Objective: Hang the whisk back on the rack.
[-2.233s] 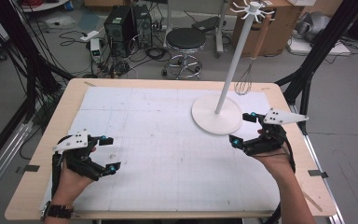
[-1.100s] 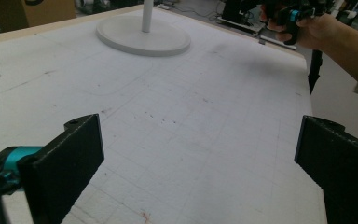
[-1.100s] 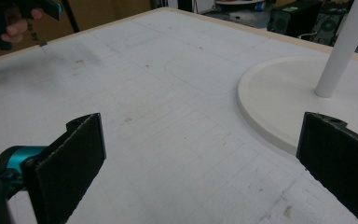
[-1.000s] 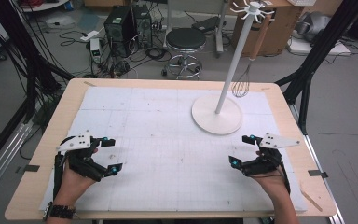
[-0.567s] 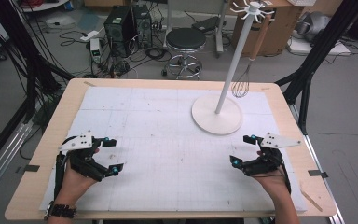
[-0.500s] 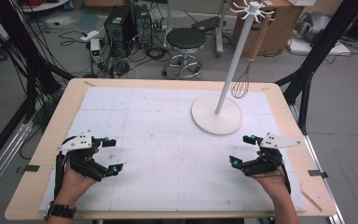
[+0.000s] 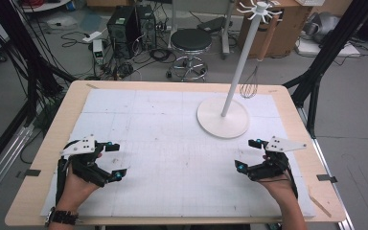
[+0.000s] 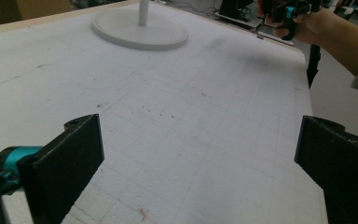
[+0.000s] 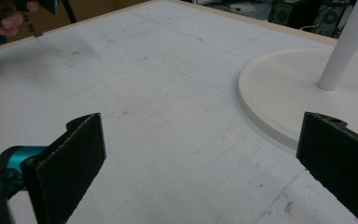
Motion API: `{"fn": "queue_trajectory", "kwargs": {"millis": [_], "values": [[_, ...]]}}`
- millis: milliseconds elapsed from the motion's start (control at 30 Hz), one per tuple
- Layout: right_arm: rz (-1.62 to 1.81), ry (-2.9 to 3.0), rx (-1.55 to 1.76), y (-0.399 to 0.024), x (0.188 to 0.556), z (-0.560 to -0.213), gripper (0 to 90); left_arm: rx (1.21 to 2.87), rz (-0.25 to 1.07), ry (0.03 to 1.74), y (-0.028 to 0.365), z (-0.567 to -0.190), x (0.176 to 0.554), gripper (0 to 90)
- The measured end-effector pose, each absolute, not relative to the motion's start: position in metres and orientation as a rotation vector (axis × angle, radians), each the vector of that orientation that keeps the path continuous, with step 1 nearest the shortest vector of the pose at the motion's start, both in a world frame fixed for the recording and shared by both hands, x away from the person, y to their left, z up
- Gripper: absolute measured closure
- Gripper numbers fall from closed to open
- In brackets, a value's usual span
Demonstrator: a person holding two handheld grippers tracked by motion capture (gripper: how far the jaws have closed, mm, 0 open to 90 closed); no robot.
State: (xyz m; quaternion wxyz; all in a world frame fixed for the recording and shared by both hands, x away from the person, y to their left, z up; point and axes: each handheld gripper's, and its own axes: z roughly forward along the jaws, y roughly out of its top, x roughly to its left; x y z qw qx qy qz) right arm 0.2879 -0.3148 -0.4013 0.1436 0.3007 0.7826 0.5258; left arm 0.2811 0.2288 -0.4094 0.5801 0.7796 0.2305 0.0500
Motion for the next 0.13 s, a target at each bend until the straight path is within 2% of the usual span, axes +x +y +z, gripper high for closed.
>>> {"fn": "queue_trajectory", "kwargs": {"millis": [133], "values": [[1.519,2.253,0.866,-0.3151,0.2881,-0.4012,0.2,1.826,0.114,0.540,0.2288,-0.4105,0.2820,1.7]]}}
